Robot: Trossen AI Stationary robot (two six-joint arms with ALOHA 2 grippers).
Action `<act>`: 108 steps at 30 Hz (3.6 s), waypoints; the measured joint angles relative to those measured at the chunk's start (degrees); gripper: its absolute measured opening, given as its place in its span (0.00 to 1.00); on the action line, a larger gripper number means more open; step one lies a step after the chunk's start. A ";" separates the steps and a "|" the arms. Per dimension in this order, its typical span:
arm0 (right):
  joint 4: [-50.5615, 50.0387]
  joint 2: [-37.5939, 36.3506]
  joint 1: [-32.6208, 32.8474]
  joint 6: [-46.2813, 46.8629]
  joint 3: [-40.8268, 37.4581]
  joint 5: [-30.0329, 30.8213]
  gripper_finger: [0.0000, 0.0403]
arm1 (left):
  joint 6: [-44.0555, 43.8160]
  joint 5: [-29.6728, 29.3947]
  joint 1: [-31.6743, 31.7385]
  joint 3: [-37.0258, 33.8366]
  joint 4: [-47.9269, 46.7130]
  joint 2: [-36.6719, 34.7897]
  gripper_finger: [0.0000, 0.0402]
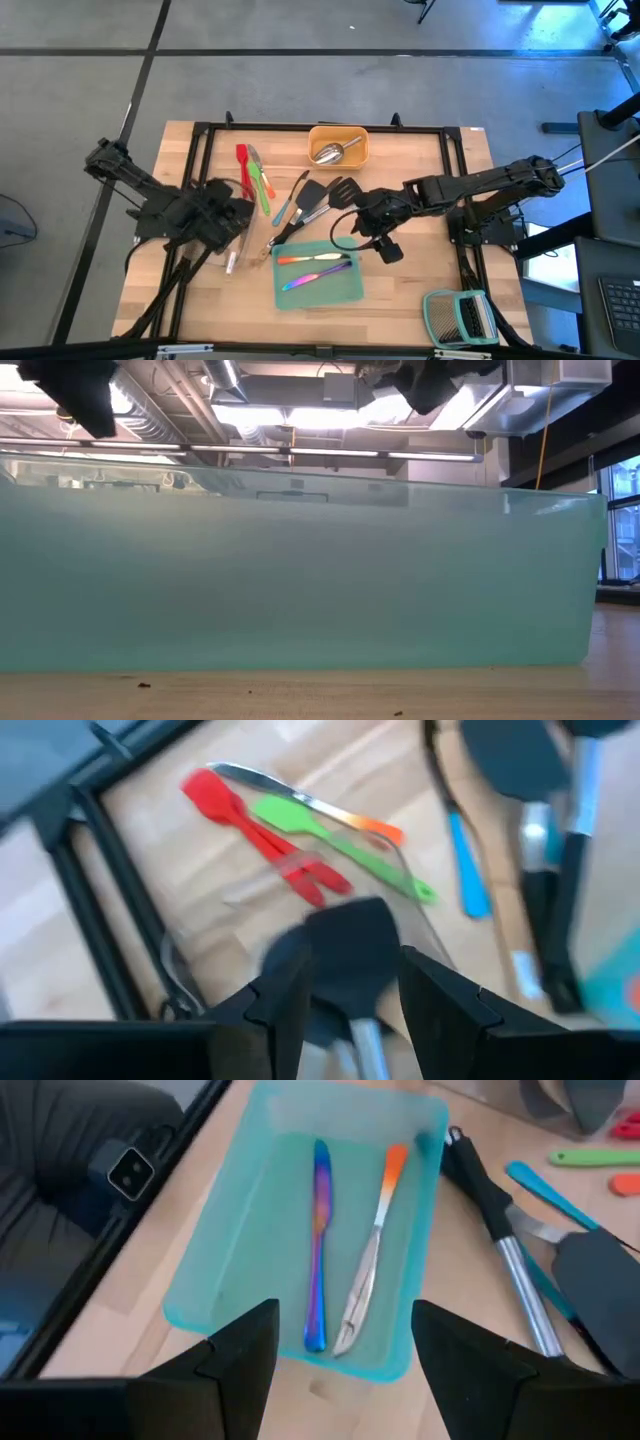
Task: Pick & Place Kitchen Items
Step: Adjust the transparent bin, then put the black spatula into the transparent bin
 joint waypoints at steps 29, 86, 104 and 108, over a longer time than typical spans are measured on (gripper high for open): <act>1.69 -13.59 11.64 15.55 -11.12 16.55 0.57 | 49.54 15.81 51.05 -14.51 19.98 -10.34 0.35; -2.51 -14.55 9.60 14.79 -11.12 23.96 0.57 | 34.80 16.73 21.93 -6.09 47.25 15.67 0.40; -5.94 -14.55 9.73 15.46 -11.12 23.76 0.57 | 36.47 15.51 23.25 -6.33 60.54 28.56 0.54; -5.96 -14.55 9.73 15.35 -11.12 23.76 0.57 | 35.86 14.54 23.68 -6.34 60.66 29.62 0.53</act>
